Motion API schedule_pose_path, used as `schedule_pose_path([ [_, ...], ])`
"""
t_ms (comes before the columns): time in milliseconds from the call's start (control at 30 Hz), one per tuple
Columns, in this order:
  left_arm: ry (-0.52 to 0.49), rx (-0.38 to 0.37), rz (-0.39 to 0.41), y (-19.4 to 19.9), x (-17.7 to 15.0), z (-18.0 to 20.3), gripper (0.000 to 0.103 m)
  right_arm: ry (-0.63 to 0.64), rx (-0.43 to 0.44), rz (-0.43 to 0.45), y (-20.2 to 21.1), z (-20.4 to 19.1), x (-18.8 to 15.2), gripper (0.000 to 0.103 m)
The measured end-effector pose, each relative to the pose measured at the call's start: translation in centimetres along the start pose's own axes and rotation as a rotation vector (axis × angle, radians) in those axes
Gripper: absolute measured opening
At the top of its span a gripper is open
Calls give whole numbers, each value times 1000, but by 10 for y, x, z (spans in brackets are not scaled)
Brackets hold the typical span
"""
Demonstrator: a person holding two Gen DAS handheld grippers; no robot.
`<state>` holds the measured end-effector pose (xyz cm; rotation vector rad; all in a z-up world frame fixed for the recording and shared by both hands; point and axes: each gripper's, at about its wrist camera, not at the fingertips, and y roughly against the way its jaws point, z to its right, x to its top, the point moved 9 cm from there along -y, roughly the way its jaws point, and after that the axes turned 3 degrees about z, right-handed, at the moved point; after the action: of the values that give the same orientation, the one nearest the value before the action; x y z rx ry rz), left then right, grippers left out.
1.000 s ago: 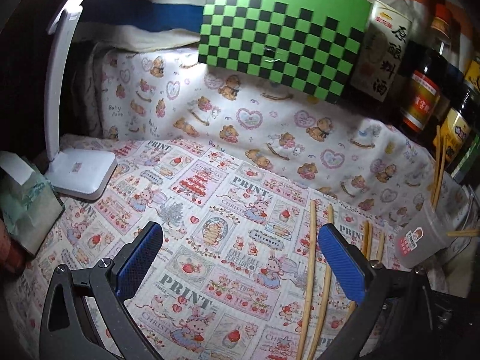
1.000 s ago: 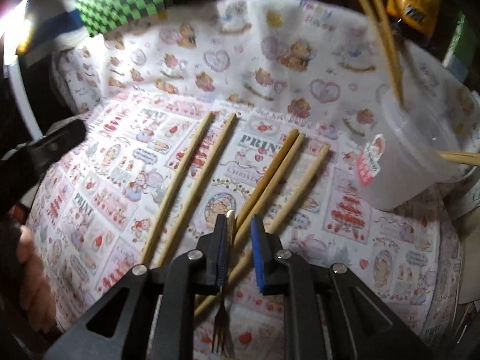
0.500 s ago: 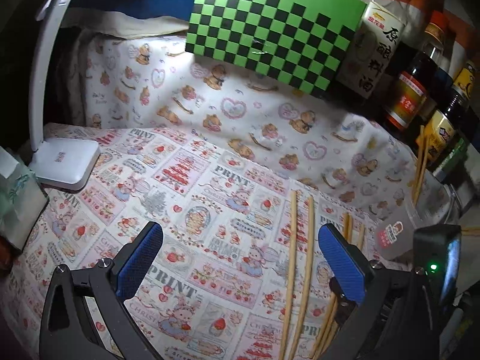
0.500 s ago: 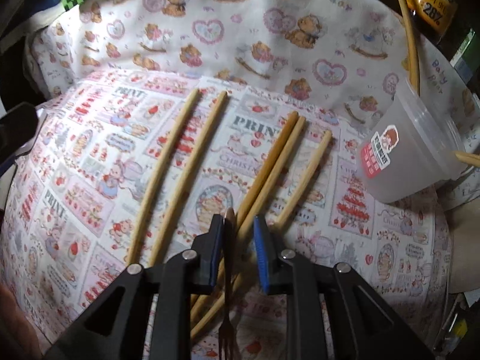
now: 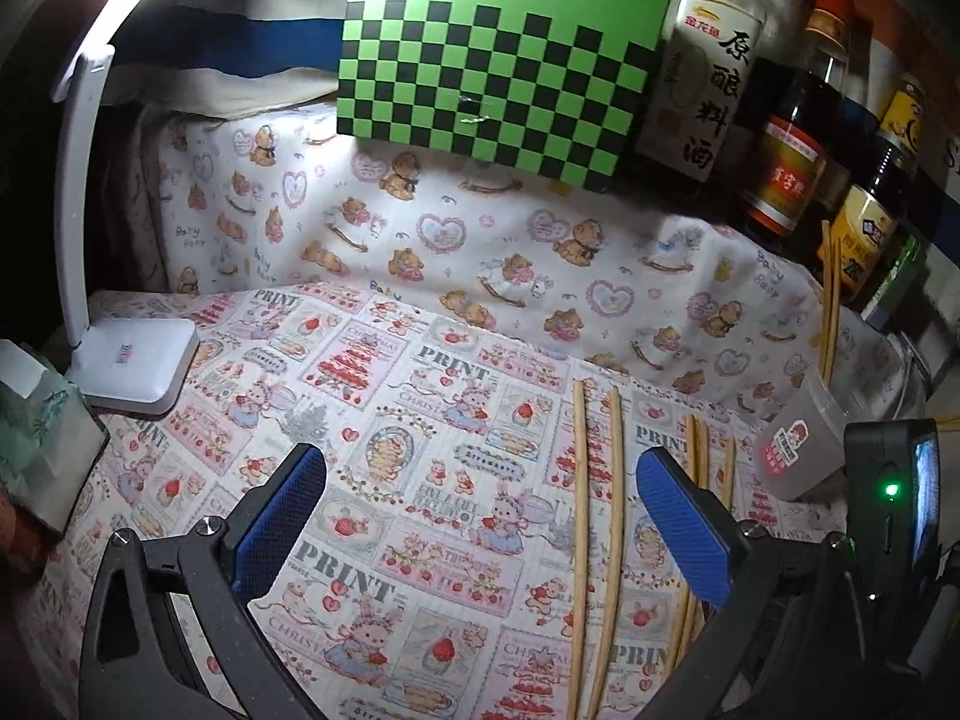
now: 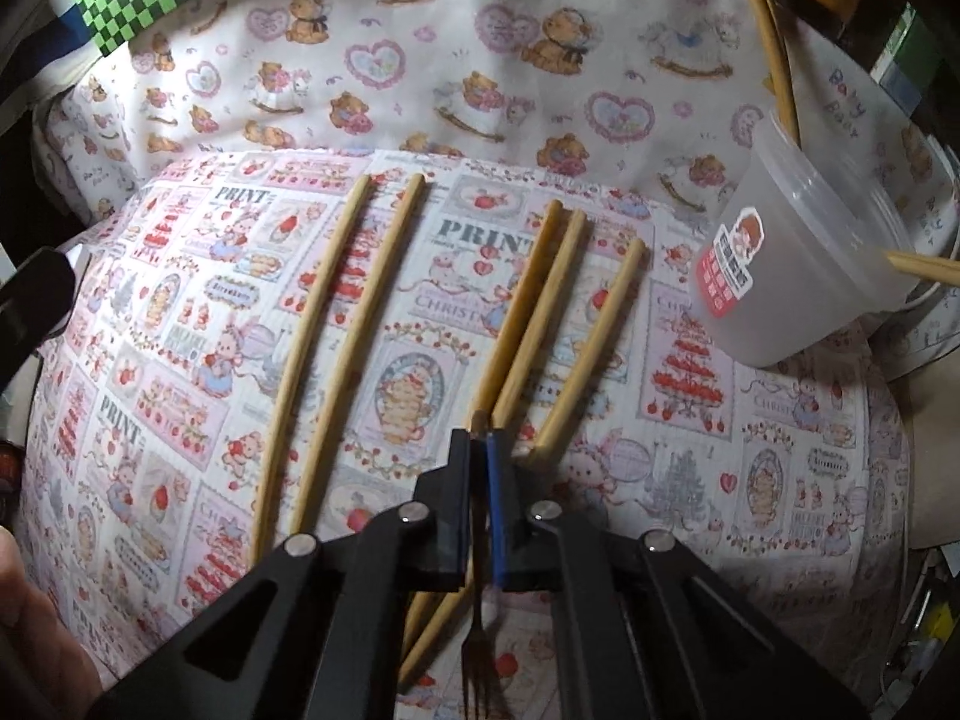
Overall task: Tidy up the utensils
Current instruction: 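Lower the right tool onto the metal fork and close on it, then lift the fork with the right tool while the left tool grasps a bamboo chopstick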
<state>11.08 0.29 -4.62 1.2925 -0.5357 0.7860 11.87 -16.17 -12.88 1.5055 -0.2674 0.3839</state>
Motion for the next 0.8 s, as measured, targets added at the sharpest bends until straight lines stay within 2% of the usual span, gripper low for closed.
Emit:
schedule_pose_path([
  [333, 13, 12, -8, -4, -1, -4, 103, -61, 36, 59, 23, 30, 0, 4],
  [467, 11, 14, -6, -4, -1, -4, 103, -38, 64, 83, 33, 31, -2, 4],
  [633, 5, 21, -15, -7, -4, -4, 103, -27, 106, 54, 27, 12, -8, 4],
  [800, 25, 9, -31, -9, -5, -6, 103, 39, 127, 46, 25, -4, -19, 4],
])
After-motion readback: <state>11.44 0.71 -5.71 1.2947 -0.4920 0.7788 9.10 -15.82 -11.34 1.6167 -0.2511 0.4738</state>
